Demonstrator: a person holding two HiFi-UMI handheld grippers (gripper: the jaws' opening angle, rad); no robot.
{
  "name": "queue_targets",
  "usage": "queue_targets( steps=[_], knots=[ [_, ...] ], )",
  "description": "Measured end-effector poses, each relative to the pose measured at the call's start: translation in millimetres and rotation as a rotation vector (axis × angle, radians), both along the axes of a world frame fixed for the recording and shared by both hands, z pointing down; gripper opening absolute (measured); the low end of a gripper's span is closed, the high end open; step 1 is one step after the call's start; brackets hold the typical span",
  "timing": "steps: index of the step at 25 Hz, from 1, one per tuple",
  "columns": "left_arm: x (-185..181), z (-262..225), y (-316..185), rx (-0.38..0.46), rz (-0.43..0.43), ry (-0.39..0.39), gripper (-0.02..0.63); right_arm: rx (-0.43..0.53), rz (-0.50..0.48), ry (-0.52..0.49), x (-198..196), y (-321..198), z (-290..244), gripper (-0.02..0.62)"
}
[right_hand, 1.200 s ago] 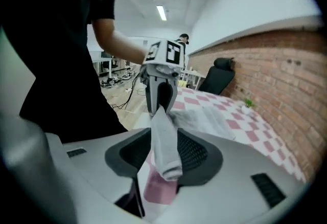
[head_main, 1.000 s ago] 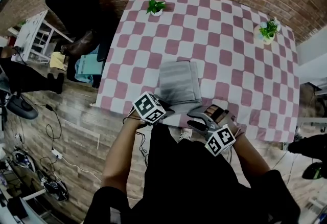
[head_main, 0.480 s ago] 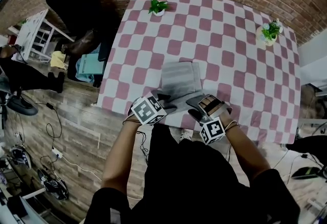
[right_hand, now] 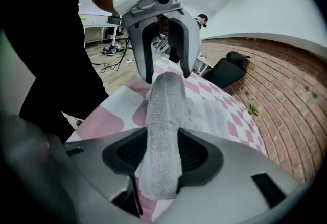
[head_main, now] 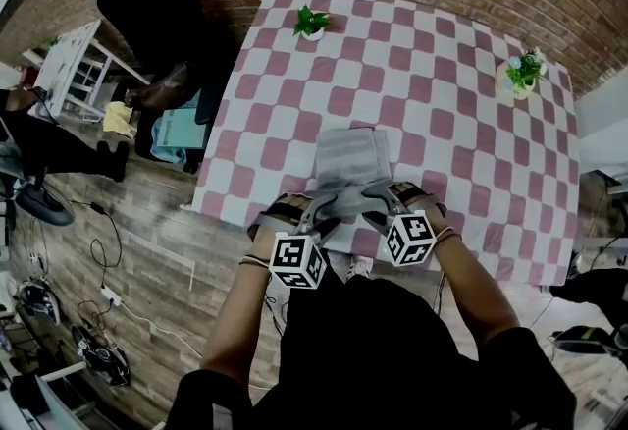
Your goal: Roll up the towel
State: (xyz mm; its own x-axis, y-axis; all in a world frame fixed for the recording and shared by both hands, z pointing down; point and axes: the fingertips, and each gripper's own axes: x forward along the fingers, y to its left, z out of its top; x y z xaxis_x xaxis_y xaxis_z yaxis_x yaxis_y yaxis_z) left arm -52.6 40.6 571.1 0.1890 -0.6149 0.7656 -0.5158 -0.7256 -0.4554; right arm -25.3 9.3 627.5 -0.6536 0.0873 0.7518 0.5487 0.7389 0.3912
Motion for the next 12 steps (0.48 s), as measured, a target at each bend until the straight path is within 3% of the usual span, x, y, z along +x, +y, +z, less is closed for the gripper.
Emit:
queue_targets(
  steps=[3,5,8,12],
  knots=[
    [-5,31,2,-0.060,0.035,-0.123,0.249,-0.062,0.000,0.034,-3,-2,-1,0.186],
    [-11,41,-3,-0.073,0.019,-0.154,0.253,-0.097,0.000,0.058,-5,-3,-3,0.186],
    [-18,48,-9,-0.112,-0.008,-0.136,0.233,-0.105,-0.031,0.046,-5,-2,-7,0.190],
    [-21,52,-12,-0.211,-0.024,-0.040,0.221,0.058,-0.137,-0.060,9,0,-12,0.221]
  ],
)
